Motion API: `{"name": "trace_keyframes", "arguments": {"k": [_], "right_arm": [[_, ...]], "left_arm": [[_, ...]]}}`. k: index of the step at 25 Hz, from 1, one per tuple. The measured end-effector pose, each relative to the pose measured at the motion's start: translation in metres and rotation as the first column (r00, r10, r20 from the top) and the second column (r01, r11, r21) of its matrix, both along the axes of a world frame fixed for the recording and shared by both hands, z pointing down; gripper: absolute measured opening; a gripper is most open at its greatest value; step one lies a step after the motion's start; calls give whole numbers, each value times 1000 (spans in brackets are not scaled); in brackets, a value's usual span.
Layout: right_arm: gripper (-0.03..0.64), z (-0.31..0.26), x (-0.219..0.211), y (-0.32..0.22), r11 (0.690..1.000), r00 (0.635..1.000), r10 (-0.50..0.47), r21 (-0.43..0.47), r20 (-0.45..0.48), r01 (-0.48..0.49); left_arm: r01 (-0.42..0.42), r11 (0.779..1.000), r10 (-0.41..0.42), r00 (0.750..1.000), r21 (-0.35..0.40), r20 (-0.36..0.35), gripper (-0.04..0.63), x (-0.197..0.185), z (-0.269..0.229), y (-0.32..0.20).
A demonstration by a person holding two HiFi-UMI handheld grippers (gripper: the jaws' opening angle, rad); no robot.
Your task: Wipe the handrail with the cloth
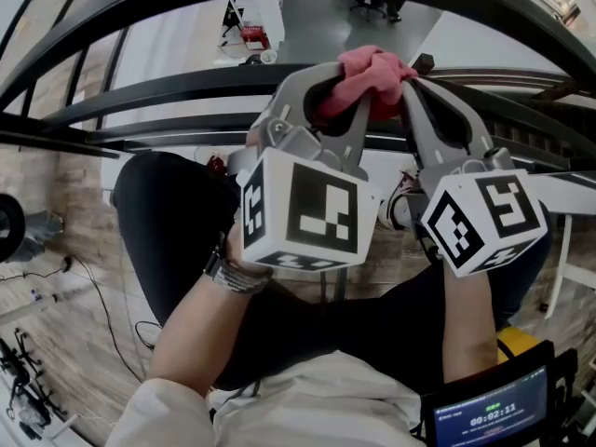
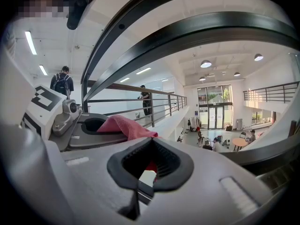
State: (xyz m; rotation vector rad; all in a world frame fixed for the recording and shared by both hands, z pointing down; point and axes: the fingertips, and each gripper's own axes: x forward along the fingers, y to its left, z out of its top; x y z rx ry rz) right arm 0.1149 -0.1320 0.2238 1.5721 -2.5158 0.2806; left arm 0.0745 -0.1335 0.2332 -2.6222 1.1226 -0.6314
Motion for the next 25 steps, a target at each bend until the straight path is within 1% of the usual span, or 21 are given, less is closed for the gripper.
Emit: {"name": "trace_keyframes", "arguments": {"k": [25], "right_arm": [[2,0,12,-2,1000,1000,24,-1,21,-24]], "left_arm": [[-43,999,43,999,9,10,29,16,0,0]]}}
